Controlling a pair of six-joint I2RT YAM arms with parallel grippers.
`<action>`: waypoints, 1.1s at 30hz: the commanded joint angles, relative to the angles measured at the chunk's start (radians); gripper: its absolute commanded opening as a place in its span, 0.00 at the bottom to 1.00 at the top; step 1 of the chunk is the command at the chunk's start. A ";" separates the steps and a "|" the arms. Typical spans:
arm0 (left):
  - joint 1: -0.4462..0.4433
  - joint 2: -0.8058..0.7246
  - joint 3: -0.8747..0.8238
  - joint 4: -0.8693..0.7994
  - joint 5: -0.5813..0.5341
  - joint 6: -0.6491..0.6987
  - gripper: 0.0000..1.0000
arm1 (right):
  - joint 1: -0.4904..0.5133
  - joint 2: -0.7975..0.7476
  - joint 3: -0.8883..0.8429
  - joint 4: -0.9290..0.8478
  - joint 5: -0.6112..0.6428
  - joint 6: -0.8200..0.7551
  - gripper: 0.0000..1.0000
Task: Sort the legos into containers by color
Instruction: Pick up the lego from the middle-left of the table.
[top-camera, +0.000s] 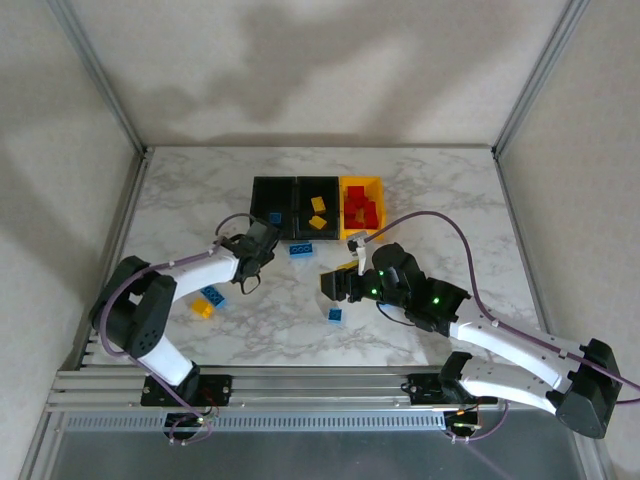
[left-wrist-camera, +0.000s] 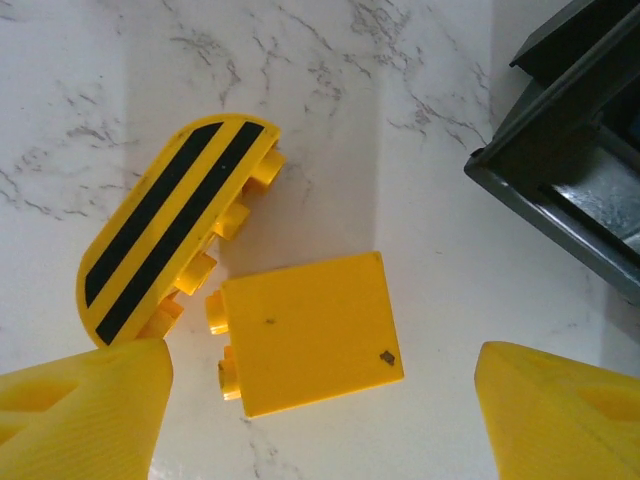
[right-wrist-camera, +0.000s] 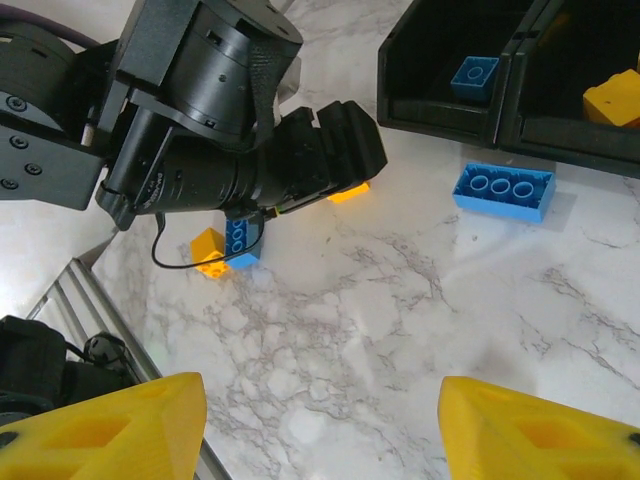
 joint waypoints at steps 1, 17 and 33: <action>-0.003 0.056 0.023 -0.015 -0.009 -0.033 0.78 | 0.010 -0.015 -0.018 0.018 0.016 -0.001 0.63; -0.005 0.072 0.039 -0.043 -0.031 -0.007 0.41 | 0.010 -0.032 -0.033 0.011 0.039 0.005 0.62; -0.079 -0.123 0.192 -0.036 0.213 0.199 0.36 | -0.007 -0.075 -0.080 -0.091 0.196 0.102 0.62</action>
